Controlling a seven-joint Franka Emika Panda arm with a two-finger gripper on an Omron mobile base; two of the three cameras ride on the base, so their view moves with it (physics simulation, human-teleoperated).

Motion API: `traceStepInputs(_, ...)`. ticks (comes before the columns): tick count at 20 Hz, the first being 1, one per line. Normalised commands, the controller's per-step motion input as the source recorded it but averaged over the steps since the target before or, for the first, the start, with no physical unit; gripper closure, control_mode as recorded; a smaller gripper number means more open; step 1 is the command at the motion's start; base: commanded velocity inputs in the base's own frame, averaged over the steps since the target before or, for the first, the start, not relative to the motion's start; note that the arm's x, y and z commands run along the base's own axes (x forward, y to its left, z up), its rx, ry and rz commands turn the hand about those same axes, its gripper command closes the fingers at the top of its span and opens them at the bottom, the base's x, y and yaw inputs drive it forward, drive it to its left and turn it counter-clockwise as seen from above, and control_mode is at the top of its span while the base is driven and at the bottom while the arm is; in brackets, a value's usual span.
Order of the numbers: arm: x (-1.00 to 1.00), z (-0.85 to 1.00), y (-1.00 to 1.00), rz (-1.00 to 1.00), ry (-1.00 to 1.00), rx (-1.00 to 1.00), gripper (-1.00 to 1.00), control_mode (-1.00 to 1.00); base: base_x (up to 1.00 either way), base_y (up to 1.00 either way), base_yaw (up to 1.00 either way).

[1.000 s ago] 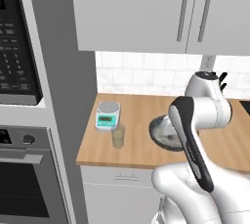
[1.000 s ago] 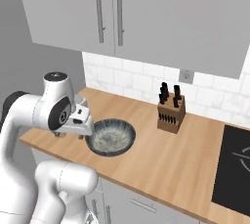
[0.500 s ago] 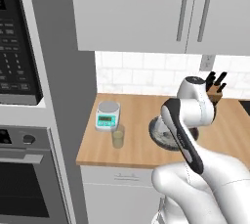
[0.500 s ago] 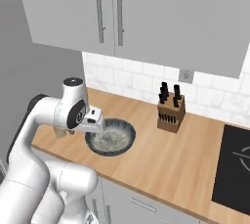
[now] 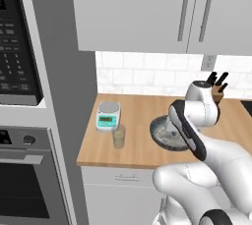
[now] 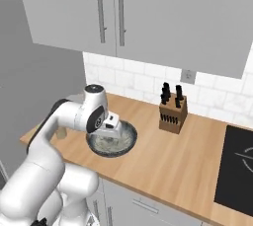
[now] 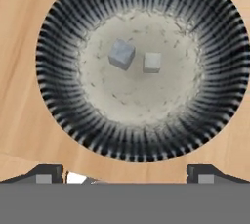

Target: Grab a lemon wedge from the fridge and one ice cube from the ice bowl, and put them in the glass of lemonade.

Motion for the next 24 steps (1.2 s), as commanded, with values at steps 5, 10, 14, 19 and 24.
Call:
traceStepInputs(5,0.43,-0.24,-0.05,-0.13,0.01,0.0,-1.0,-1.0,0.0,0.0,0.0)
traceStepInputs(10,0.42,-0.33,0.0,-0.12,0.0,0.0,-1.0,-1.0,0.0,0.0,0.0)
traceStepInputs(14,0.39,-0.34,0.0,-0.11,0.02,0.0,-1.0,-1.0,0.0,0.0,0.0)
traceStepInputs(19,0.33,-0.24,0.0,-0.08,0.0,0.03,-1.0,-1.0,0.0,0.0,0.0)
traceStepInputs(24,0.24,-0.18,0.0,-0.06,0.0,0.04,-1.0,-1.0,0.0,0.0,0.0)
